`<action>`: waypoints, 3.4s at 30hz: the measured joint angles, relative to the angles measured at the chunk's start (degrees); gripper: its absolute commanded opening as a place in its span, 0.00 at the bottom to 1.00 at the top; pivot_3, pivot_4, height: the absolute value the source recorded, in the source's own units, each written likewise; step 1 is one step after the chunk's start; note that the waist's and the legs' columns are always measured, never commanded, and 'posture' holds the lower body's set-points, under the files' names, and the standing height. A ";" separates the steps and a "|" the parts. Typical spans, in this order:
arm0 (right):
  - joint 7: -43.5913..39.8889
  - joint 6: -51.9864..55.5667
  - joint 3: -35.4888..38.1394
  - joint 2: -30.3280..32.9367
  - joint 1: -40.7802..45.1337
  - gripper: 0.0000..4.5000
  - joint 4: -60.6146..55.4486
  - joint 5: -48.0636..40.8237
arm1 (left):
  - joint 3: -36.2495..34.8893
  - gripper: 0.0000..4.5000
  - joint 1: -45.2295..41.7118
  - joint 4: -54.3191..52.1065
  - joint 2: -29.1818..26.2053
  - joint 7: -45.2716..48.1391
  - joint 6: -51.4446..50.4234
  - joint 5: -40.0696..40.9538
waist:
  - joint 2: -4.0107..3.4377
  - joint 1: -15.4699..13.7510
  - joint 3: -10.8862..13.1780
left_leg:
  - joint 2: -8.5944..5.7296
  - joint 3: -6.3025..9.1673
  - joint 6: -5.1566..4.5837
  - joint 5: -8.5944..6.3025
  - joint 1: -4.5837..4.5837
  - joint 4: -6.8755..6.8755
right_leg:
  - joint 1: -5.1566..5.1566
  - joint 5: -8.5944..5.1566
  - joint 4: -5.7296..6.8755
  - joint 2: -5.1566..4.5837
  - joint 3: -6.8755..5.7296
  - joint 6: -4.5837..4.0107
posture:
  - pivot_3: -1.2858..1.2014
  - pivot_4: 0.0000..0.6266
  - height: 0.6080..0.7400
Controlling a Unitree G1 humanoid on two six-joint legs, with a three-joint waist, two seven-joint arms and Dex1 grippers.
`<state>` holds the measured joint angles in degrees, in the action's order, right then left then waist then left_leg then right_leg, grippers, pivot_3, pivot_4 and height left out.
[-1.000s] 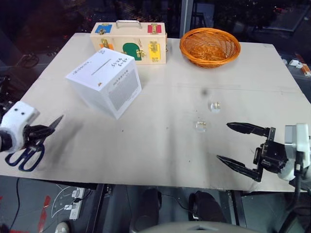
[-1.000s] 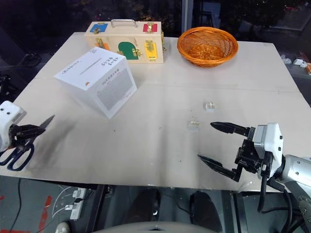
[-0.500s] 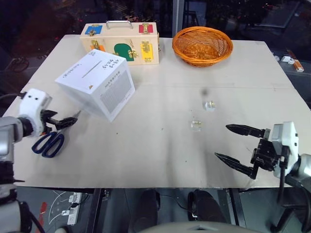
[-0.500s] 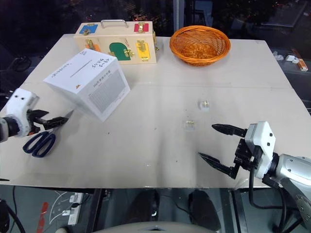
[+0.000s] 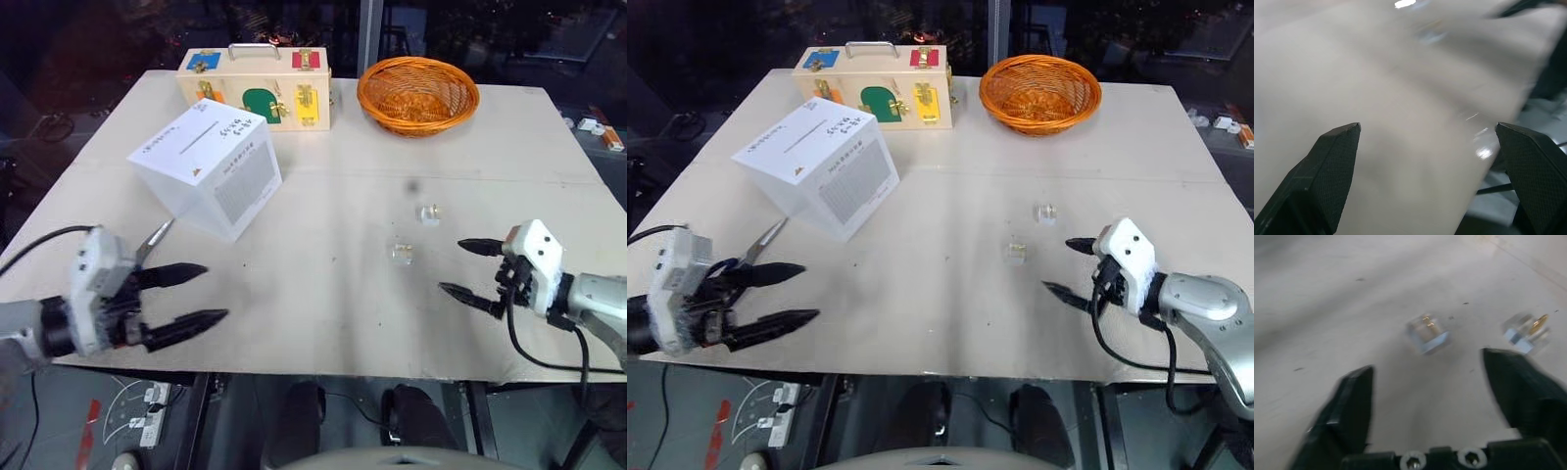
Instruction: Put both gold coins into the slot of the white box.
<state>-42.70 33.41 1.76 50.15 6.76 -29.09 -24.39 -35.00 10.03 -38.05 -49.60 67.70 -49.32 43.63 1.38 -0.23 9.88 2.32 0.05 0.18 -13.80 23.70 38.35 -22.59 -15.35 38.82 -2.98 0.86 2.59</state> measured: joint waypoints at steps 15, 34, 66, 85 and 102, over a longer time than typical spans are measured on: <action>-3.65 1.64 -15.06 -6.85 18.65 0.25 14.29 8.71 | 14.93 1.00 -7.21 1.05 1.47 -8.04 7.57 -1.78 | -0.04 1.02 0.05 | 0.03 0.02 -0.01 -0.02 0.10 -0.14 | -0.18 0.12 -0.03 0.14 0.03 0.20 | 0.52 0.24 0.90; -7.54 1.40 -17.79 -11.11 22.38 0.16 17.39 13.06 | 14.07 1.00 -1.95 -0.23 0.28 -10.56 10.12 -1.48 | -0.06 1.01 0.06 | 0.03 0.01 0.00 -0.02 0.09 -0.14 | -0.17 0.12 -0.02 0.14 0.03 0.21 | 0.52 0.24 0.90; -9.28 0.87 -18.72 -12.16 22.34 0.01 19.13 15.33 | 10.67 1.00 3.77 -1.12 -0.72 -9.91 13.64 -0.44 | -0.08 1.00 0.07 | 0.03 0.01 0.00 -0.02 0.09 -0.15 | -0.18 0.12 -0.03 0.14 0.02 0.20 | 0.52 0.24 0.90; -9.41 15.88 -4.01 -14.63 22.82 0.01 15.54 -1.55 | 11.30 1.00 -10.21 2.23 0.54 -23.71 0.80 23.62 | -0.08 0.94 0.11 | 0.04 0.22 -0.01 -0.02 0.10 -0.15 | -0.15 0.13 0.01 0.14 -0.04 0.21 | 0.52 0.24 0.90; 12.71 41.10 13.06 -18.91 35.74 0.00 1.12 -48.96 | 30.69 0.36 -44.16 21.29 14.15 -28.80 -6.08 34.51 | -0.08 1.19 0.15 | -0.01 0.13 -0.01 -0.02 0.16 -0.19 | -0.17 0.13 -0.04 0.18 -0.06 0.22 | 0.52 0.24 0.90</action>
<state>-30.00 74.51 14.82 31.24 42.50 -27.97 -73.35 -4.31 -34.13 -16.76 -35.45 38.91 -55.40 78.14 1.30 0.95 10.03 2.31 0.18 0.17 -13.82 23.86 38.16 -22.76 -15.22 38.79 -2.79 0.80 2.80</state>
